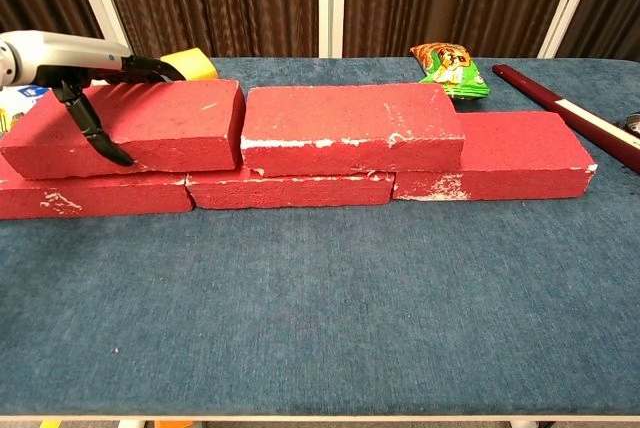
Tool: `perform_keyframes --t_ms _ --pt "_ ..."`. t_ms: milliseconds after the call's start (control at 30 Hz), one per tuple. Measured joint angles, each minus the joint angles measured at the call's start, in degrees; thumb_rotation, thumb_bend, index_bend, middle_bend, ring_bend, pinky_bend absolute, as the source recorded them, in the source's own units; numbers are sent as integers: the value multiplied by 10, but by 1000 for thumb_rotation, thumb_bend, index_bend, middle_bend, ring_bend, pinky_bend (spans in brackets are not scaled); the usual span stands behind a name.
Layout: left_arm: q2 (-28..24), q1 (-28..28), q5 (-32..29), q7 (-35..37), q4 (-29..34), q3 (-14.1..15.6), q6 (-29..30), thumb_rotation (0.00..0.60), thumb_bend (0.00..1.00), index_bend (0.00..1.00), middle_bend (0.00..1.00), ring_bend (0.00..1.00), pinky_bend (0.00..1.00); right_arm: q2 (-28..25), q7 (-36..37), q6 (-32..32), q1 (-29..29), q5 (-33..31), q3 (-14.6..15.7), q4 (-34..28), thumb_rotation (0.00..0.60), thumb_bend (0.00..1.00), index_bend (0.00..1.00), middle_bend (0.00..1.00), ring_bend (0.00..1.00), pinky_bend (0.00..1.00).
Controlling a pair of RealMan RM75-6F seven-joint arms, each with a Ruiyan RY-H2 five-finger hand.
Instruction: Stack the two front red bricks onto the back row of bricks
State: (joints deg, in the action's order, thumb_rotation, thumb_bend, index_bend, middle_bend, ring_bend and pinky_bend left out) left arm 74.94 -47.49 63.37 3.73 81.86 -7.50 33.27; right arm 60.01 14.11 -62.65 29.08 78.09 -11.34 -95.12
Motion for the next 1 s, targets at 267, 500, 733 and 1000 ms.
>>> perform_keyframes --t_ms 267,500,733,1000 --pt "5 -3 -6 -4 -3 2 4 600 65 8 157 144 199 2 3 3 1 1 0 3 600 0 0 0 0 0" --pt "10 -3 -10 -6 -6 6 5 600 66 9 156 143 200 1 2 5 2 1 0 4 600 0 0 0 0 0" --pt "14 -4 -12 -7 -8 6 10 600 66 8 157 144 200 2 2 7 3 -1 0 5 600 0 0 0 0 0" --pt "6 -5 -17 -17 3 6 15 600 65 9 156 143 201 2 4 6 3 0 -1 6 600 0 0 0 0 0"
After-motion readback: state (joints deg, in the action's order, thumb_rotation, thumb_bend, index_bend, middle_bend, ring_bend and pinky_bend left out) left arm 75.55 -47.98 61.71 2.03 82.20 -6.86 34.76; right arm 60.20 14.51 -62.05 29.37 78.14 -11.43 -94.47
